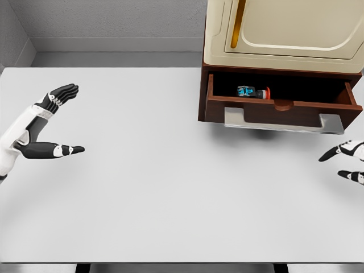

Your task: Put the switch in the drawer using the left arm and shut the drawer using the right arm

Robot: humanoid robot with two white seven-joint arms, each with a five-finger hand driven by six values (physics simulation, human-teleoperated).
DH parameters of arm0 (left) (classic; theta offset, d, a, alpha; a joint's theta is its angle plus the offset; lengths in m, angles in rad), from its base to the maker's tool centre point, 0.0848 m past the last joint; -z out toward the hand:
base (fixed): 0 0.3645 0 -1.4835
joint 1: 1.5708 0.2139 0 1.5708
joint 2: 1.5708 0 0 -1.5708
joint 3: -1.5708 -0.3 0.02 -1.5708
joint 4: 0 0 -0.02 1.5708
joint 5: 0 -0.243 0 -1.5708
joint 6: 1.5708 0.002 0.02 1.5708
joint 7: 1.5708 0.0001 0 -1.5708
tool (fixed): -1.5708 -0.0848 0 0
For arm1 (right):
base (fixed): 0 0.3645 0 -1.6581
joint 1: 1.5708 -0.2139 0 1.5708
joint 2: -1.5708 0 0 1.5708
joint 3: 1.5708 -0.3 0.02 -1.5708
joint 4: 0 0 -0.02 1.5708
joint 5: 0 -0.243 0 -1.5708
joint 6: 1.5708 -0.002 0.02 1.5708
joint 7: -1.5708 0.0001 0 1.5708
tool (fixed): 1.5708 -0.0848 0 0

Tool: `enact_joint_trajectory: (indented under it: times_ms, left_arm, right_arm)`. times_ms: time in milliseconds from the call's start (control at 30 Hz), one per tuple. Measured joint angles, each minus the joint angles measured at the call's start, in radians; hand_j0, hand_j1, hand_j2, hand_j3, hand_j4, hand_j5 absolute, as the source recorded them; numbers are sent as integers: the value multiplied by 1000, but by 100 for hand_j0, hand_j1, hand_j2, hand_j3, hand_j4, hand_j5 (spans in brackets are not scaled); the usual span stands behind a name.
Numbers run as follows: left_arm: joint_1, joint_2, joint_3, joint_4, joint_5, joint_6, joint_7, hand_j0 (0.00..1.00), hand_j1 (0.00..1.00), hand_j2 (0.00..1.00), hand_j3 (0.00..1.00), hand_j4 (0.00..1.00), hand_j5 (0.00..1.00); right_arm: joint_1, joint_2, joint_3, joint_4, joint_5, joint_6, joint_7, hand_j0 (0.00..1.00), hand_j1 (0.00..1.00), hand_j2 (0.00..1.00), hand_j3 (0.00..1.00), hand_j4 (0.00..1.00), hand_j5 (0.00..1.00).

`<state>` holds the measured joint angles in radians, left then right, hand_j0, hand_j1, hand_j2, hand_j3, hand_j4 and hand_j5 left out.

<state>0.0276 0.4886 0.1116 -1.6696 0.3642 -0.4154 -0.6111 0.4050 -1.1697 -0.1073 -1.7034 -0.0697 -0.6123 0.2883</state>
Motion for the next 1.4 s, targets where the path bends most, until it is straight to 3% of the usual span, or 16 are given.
enact_joint_trajectory:
  times_ms: [167,333,567,667,900,1167,1400]
  left_arm:
    - [-2,0,0,0,0,0,0,100,100,100,100,100,100]
    - [-2,0,0,0,0,0,0,100,100,100,100,100,100]
    - [-2,1,0,0,0,0,0,100,100,100,100,100,100]
    - [-2,1,1,0,0,0,0,100,100,100,100,100,100]
    - [-2,1,2,0,0,1,0,100,100,100,100,100,100]
    - [-2,1,3,0,0,1,0,100,100,100,100,100,100]
    - [-2,1,3,0,0,1,0,100,100,100,100,100,100]
  right_arm:
    - [0,3,6,-51,10,0,9,47,47,47,47,47,47]
    - [0,3,7,-62,16,0,21,47,47,47,47,47,47]
    - [-52,10,5,-64,12,-1,20,49,49,49,49,49,49]
    - [-83,12,8,-61,67,-13,38,49,49,49,49,49,49]
    - [-94,16,10,-61,63,-16,45,48,48,48,48,48,48]
    - [-21,-3,6,-62,3,-2,29,50,50,50,50,50,50]
    - [-40,10,-13,-64,-22,0,19,51,51,51,51,51,51]
